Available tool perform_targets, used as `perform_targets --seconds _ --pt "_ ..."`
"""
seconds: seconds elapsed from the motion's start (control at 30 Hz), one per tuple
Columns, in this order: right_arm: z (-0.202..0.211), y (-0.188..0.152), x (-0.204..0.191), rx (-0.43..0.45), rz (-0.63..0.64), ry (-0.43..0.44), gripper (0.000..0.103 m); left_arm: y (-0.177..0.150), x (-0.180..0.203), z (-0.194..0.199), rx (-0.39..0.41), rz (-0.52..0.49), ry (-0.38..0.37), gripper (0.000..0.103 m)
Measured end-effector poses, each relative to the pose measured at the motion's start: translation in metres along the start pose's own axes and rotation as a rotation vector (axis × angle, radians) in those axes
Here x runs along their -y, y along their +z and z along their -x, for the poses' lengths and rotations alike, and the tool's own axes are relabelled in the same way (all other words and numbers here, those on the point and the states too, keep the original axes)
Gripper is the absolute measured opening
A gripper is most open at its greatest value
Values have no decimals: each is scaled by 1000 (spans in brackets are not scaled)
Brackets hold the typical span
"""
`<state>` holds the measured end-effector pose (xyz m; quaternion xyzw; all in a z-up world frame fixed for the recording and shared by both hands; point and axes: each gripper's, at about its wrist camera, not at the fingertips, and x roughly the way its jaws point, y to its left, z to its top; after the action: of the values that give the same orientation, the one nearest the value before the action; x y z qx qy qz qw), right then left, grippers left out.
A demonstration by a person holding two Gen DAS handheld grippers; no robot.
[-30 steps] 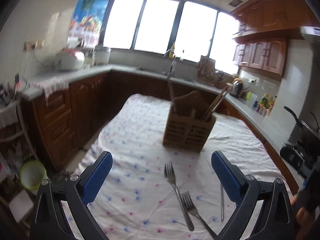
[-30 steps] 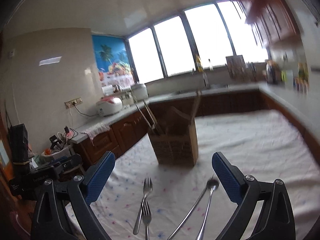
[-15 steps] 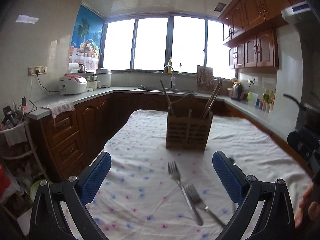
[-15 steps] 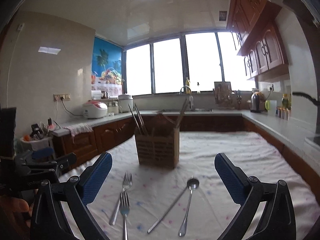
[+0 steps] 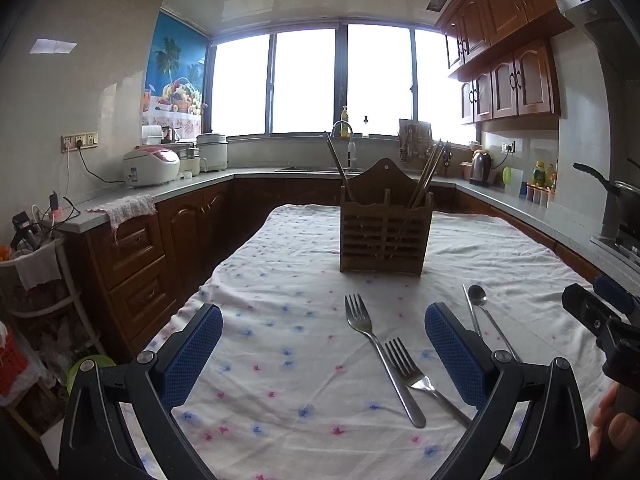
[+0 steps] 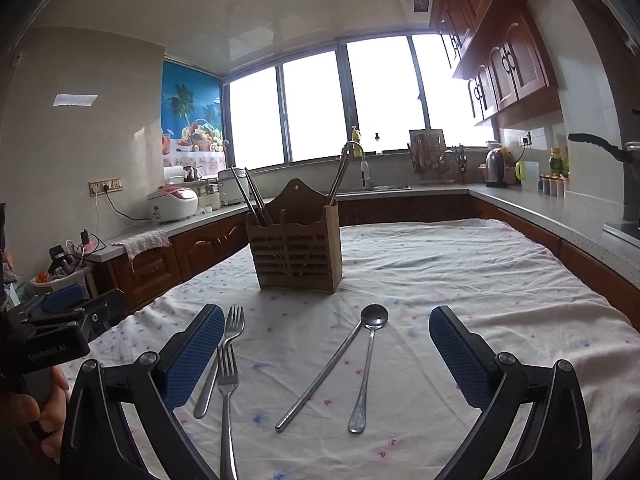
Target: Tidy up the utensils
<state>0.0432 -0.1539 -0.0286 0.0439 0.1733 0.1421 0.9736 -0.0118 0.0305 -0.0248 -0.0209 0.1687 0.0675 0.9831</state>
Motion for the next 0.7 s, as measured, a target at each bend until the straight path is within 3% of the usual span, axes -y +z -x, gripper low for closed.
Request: perform_targets --seconds 0.7 --pt "-2 -1 0 -1 -3 3 103 -6 1 -1 11 -22 8 102"
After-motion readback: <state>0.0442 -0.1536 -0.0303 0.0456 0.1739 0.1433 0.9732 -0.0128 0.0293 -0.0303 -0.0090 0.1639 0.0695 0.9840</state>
